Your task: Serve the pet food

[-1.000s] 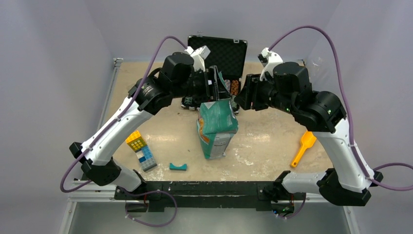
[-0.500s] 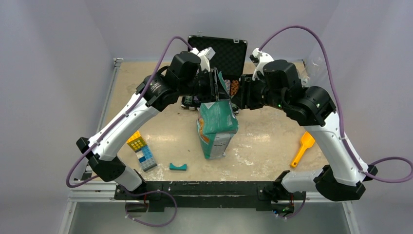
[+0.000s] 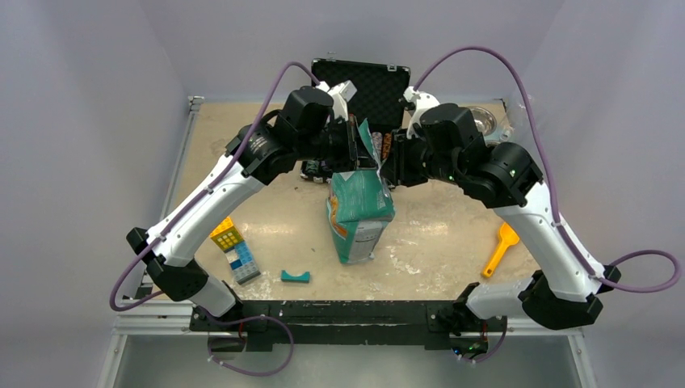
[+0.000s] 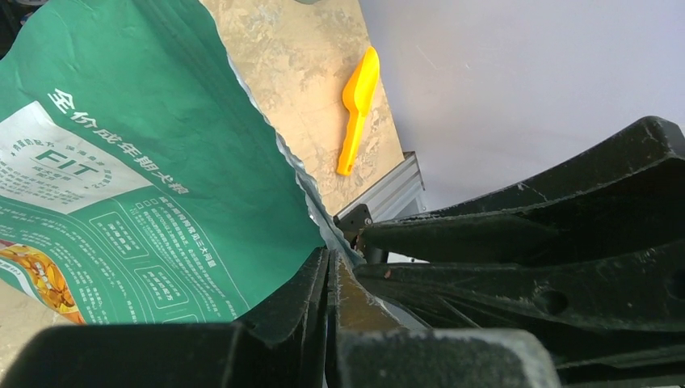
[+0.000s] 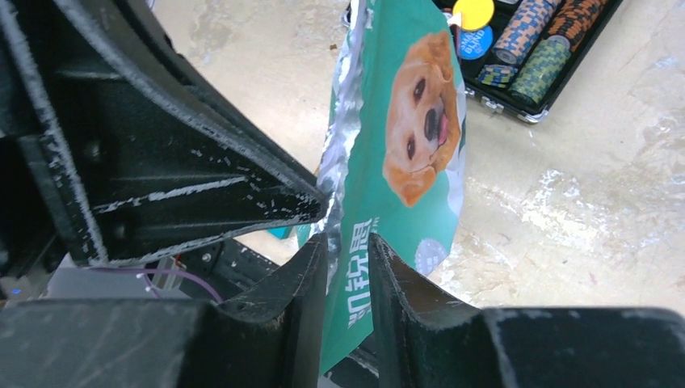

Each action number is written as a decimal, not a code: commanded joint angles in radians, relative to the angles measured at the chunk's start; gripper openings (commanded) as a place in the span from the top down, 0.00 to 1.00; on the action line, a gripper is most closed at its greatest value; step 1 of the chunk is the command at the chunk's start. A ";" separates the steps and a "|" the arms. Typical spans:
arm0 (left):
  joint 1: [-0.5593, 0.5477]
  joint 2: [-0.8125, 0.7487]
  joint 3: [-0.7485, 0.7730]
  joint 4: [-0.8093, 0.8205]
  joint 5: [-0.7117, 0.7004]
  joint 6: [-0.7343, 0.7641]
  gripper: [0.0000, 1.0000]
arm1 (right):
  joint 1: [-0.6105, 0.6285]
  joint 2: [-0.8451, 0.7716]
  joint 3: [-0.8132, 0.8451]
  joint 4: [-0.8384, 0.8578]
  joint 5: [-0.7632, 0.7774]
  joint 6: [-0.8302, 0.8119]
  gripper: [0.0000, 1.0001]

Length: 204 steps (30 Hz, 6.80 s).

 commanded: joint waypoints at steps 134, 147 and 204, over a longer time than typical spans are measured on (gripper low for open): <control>0.008 0.026 0.179 -0.245 -0.167 0.016 0.64 | 0.106 0.053 0.021 0.142 0.041 -0.070 1.00; 0.008 0.095 0.173 -0.307 -0.219 0.042 0.58 | 0.127 0.043 0.017 0.130 0.090 -0.092 1.00; 0.204 0.038 0.640 -0.683 -0.777 0.412 1.00 | 0.208 0.382 0.571 0.275 -0.098 -0.101 1.00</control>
